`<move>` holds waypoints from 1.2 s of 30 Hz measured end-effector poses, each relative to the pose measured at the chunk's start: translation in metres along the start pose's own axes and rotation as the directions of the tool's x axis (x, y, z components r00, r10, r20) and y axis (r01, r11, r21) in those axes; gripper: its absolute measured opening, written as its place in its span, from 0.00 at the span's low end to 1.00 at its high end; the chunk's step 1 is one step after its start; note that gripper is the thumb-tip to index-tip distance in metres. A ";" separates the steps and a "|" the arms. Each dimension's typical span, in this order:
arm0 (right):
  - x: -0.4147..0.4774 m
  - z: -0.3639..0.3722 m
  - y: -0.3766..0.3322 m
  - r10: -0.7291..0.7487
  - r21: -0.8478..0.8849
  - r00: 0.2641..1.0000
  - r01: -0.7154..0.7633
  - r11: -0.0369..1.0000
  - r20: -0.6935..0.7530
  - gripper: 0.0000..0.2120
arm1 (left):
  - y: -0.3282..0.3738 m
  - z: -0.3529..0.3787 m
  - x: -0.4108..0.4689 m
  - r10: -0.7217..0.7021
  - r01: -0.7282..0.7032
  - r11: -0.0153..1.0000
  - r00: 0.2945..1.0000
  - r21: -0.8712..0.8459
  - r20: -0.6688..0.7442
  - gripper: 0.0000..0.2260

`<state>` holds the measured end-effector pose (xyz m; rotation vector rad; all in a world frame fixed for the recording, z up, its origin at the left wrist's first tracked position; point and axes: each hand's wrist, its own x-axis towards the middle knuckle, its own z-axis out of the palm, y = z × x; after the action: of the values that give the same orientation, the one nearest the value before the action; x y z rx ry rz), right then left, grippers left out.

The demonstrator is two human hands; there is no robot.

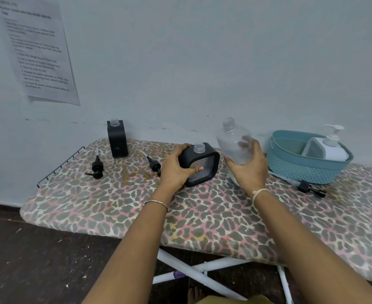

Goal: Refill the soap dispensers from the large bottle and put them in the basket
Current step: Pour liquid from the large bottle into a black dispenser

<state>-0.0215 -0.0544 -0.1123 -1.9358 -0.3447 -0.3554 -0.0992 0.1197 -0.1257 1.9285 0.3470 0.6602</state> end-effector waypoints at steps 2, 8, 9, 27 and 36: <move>0.005 -0.002 0.000 -0.086 -0.110 0.996 0.087 0.990 0.017 0.33 | -0.001 0.000 0.001 -0.004 0.004 1.000 1.000 0.010 0.002 0.29; 0.020 -0.013 -0.007 -0.292 -0.381 0.954 0.297 0.876 0.071 0.32 | -0.001 -0.002 0.003 -0.018 0.018 1.000 0.999 0.020 0.027 0.31; 0.022 -0.015 -0.007 -0.332 -0.419 0.939 0.337 0.843 0.089 0.32 | -0.001 -0.001 0.003 -0.020 0.019 1.000 0.999 0.021 0.025 0.31; 0.032 -0.025 -0.019 -0.463 -0.645 0.845 0.515 0.565 0.269 0.37 | -0.004 -0.001 0.006 -0.027 0.026 1.000 0.999 0.016 0.025 0.29; 0.033 -0.026 -0.023 -0.482 -0.670 0.822 0.543 0.506 0.303 0.37 | -0.003 -0.001 0.005 -0.034 0.034 0.999 0.999 0.020 0.024 0.30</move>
<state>-0.0023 -0.0674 -0.0704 -2.6268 -0.9718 -0.9382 -0.0954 0.1245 -0.1261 1.9434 0.3710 0.6123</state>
